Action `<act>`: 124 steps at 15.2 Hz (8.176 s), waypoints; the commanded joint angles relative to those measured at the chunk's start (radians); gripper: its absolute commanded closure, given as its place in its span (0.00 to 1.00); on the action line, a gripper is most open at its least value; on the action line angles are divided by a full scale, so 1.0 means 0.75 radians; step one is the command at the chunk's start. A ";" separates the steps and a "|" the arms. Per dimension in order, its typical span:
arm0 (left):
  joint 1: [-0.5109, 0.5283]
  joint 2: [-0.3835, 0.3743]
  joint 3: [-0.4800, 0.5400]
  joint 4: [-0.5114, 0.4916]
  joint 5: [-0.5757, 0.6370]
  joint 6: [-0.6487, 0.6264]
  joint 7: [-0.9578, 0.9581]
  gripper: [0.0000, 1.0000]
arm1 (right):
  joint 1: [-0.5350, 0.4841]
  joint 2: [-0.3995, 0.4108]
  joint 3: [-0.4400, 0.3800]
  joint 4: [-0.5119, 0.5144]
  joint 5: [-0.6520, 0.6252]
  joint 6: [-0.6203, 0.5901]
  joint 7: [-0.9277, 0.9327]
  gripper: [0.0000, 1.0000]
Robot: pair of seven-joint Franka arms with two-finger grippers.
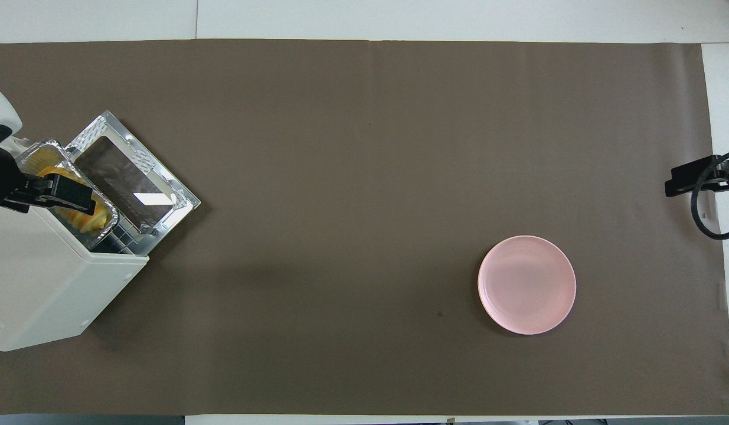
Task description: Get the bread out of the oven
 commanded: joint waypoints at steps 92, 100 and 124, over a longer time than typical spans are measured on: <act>-0.347 0.602 0.035 0.250 0.086 0.521 -1.089 1.00 | -0.010 -0.019 0.010 -0.014 -0.010 -0.013 -0.007 0.00; -0.693 0.768 0.019 0.392 -0.076 0.549 -1.085 1.00 | -0.010 -0.019 0.010 -0.014 -0.010 -0.013 -0.007 0.00; -1.014 0.930 0.021 0.463 -0.006 0.660 -1.095 1.00 | -0.010 -0.019 0.010 -0.014 -0.010 -0.013 -0.007 0.00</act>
